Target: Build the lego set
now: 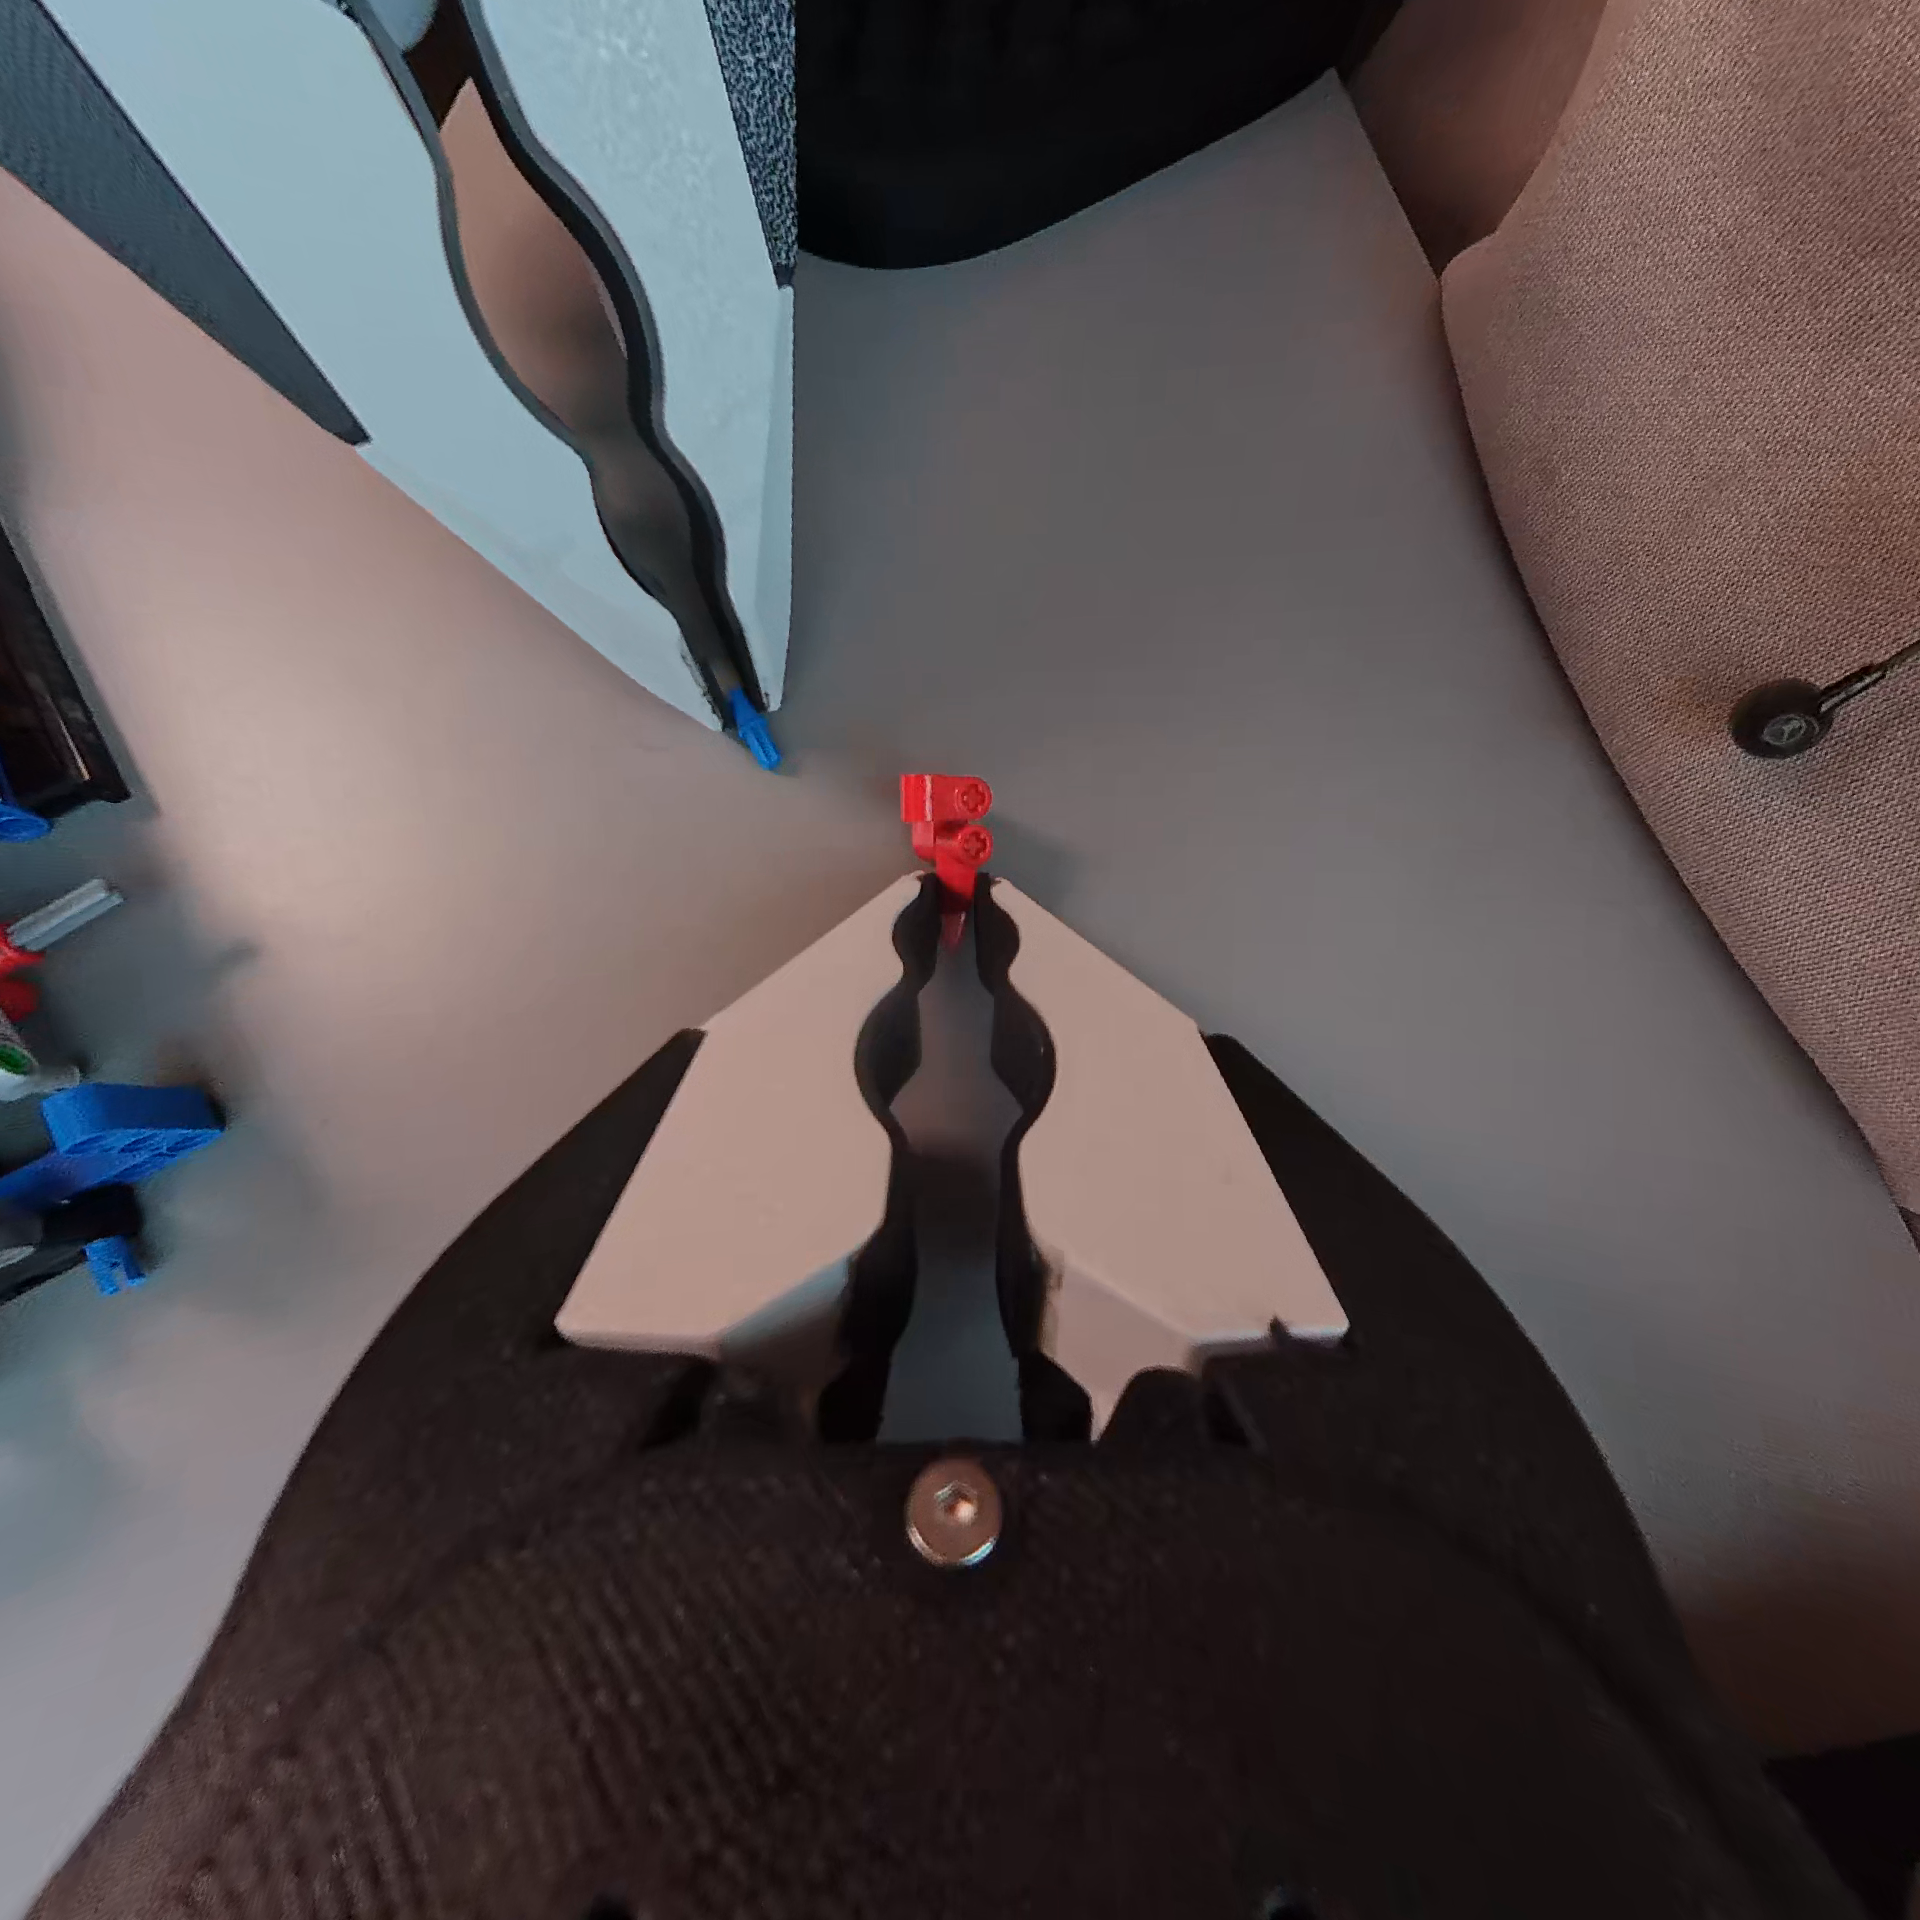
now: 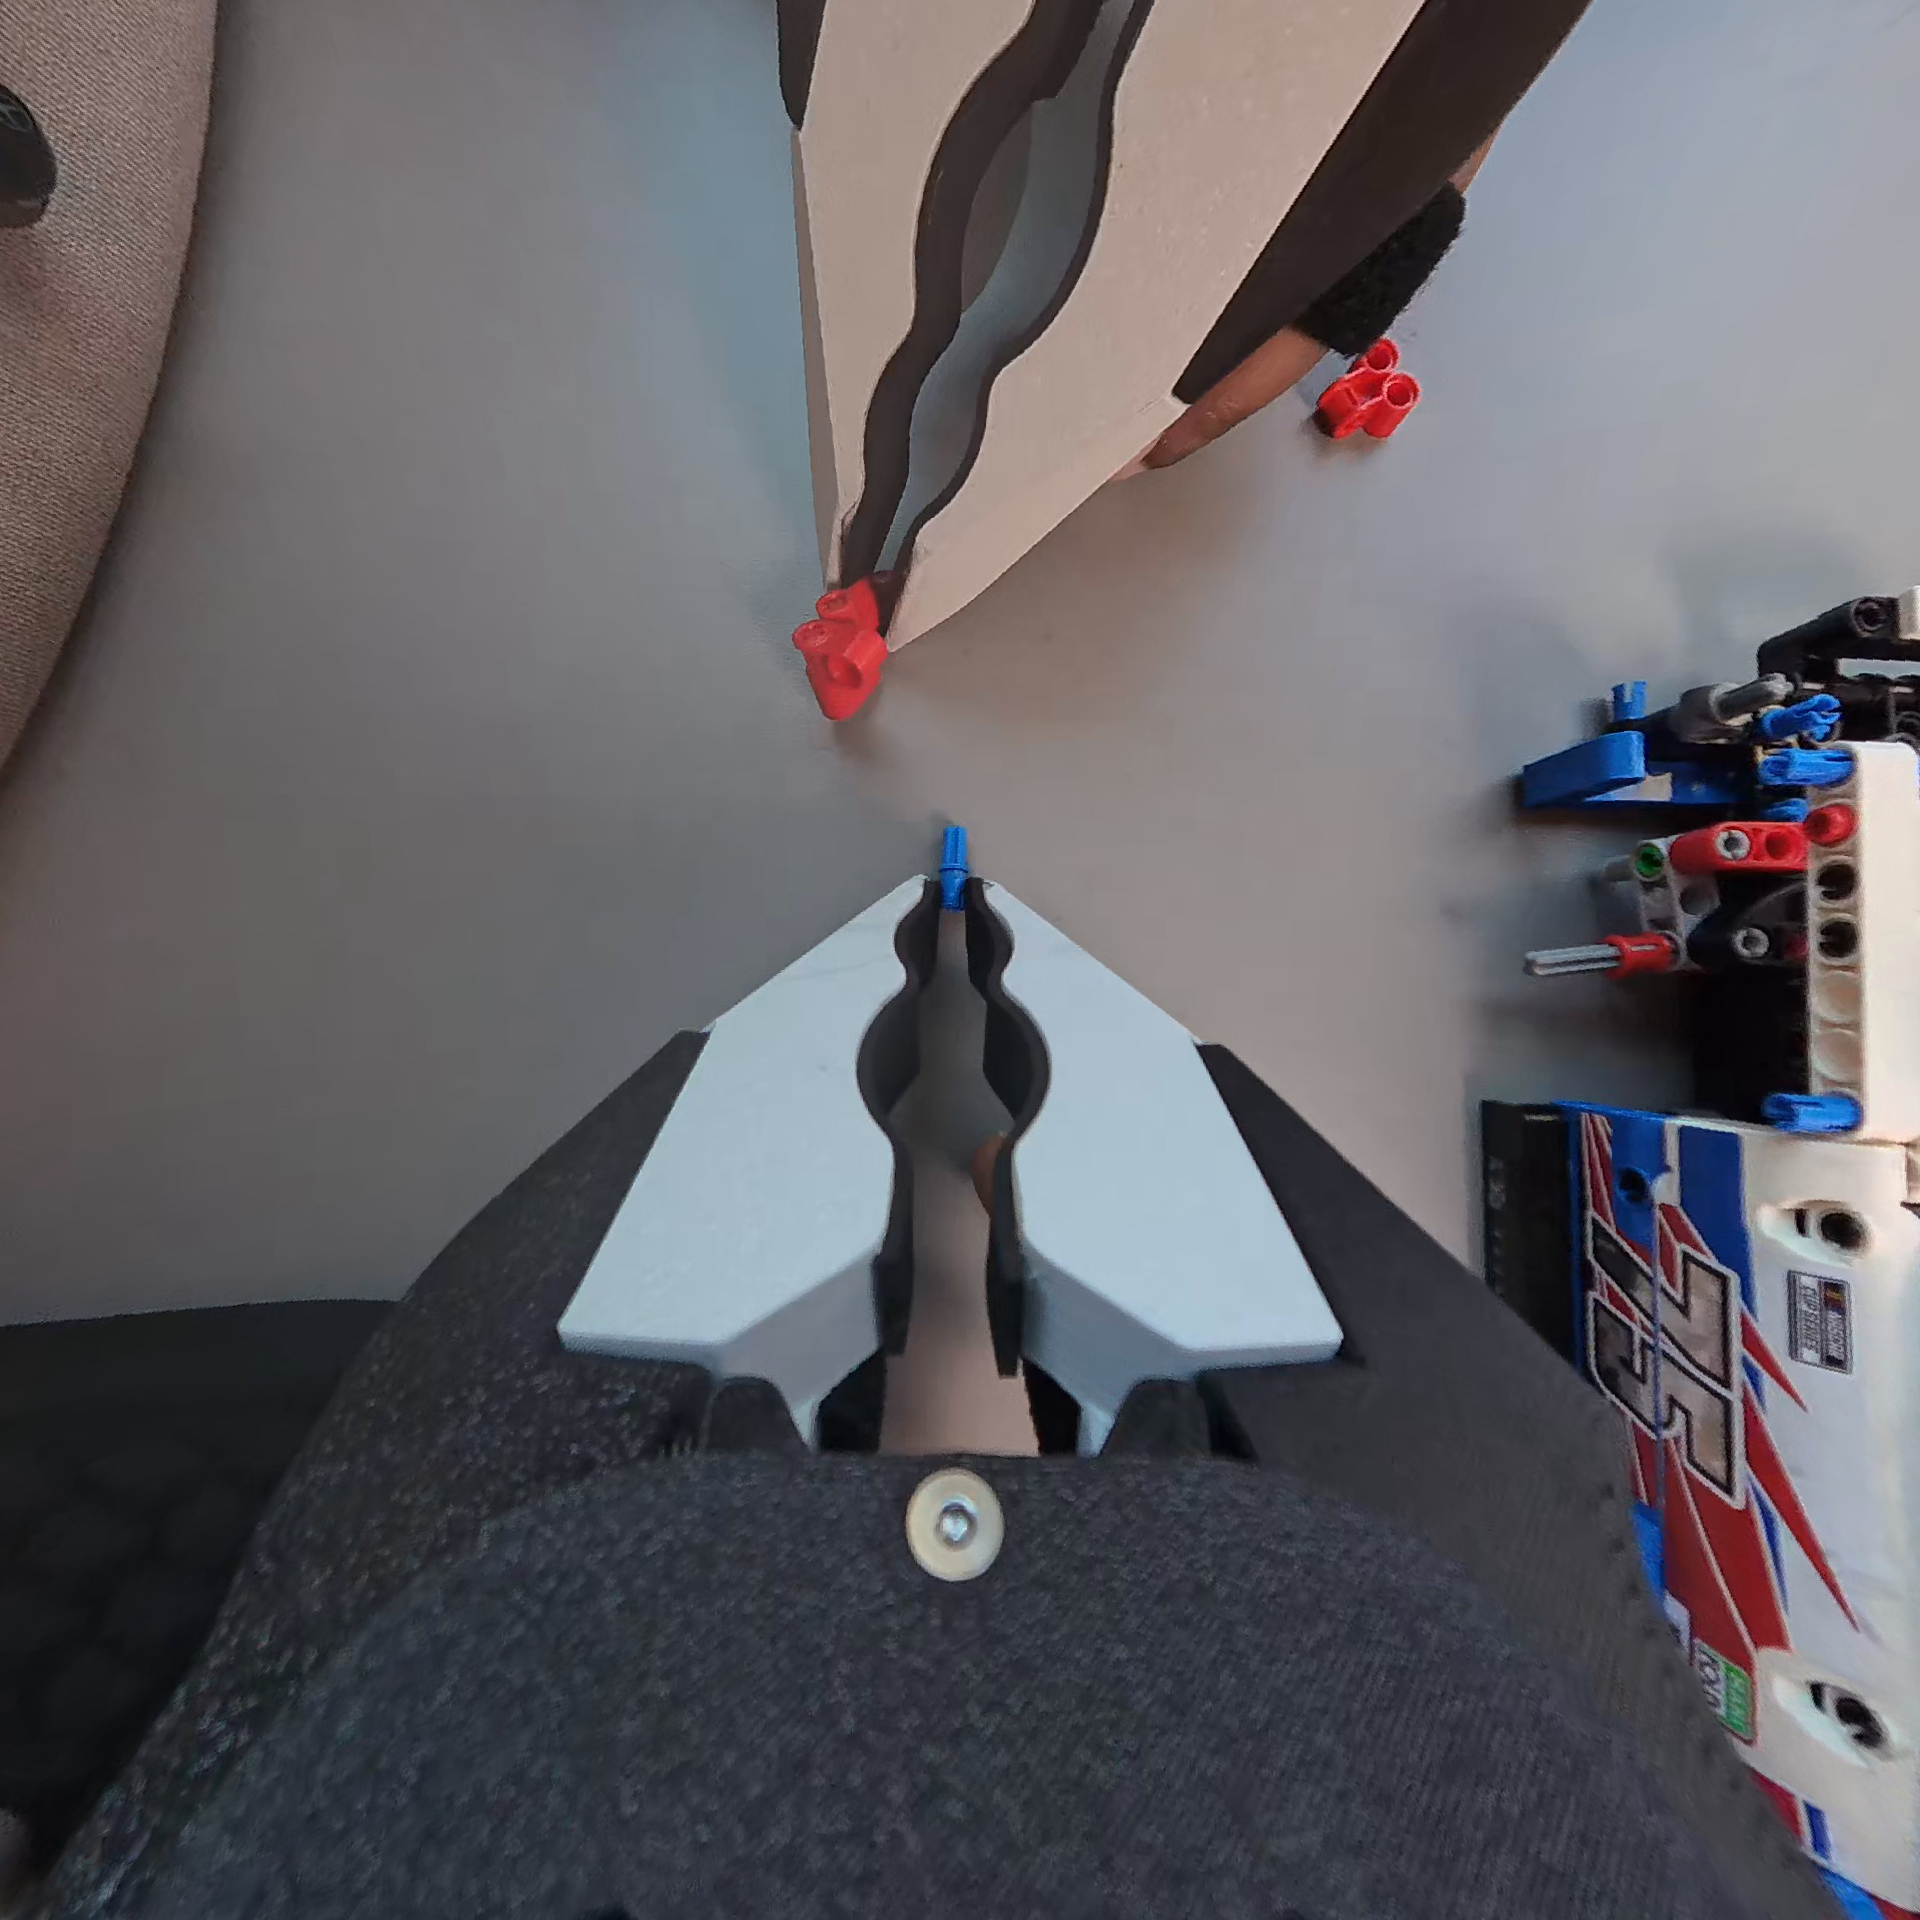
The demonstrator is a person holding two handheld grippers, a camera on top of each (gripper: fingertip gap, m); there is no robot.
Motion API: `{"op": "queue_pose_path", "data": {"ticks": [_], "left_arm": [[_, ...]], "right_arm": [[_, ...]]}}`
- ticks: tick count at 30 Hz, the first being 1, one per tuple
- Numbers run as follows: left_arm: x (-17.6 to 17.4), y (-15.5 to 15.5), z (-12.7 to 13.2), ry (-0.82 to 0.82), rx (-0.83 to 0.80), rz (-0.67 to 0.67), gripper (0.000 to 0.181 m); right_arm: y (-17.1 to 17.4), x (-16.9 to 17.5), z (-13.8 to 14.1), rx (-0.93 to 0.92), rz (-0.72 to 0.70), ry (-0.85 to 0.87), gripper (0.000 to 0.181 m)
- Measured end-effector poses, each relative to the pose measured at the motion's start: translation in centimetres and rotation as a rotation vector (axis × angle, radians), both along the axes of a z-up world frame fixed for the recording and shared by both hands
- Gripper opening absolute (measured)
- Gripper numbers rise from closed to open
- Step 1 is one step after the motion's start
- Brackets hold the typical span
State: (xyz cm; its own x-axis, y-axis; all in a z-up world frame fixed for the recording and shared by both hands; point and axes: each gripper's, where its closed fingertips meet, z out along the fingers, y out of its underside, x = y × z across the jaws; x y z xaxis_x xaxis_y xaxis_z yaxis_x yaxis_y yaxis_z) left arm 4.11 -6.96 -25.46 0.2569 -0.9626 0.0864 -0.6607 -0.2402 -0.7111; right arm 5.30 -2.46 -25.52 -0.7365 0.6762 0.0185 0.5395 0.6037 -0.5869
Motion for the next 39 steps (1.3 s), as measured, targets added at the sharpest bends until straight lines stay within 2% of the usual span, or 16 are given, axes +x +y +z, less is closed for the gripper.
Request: {"op": "queue_pose_path", "data": {"ticks": [32,39], "left_arm": [[-0.3,0.6,0.0,-0.009,0.036,0.022,0.006],[-0.6,0.8,0.5,-0.047,0.044,0.081,0.019]], "right_arm": [[0.6,0.4,0.0,-0.007,-0.047,0.041,0.003],[1.0,0.6,0.0,-0.010,-0.056,0.033,0.003]]}}
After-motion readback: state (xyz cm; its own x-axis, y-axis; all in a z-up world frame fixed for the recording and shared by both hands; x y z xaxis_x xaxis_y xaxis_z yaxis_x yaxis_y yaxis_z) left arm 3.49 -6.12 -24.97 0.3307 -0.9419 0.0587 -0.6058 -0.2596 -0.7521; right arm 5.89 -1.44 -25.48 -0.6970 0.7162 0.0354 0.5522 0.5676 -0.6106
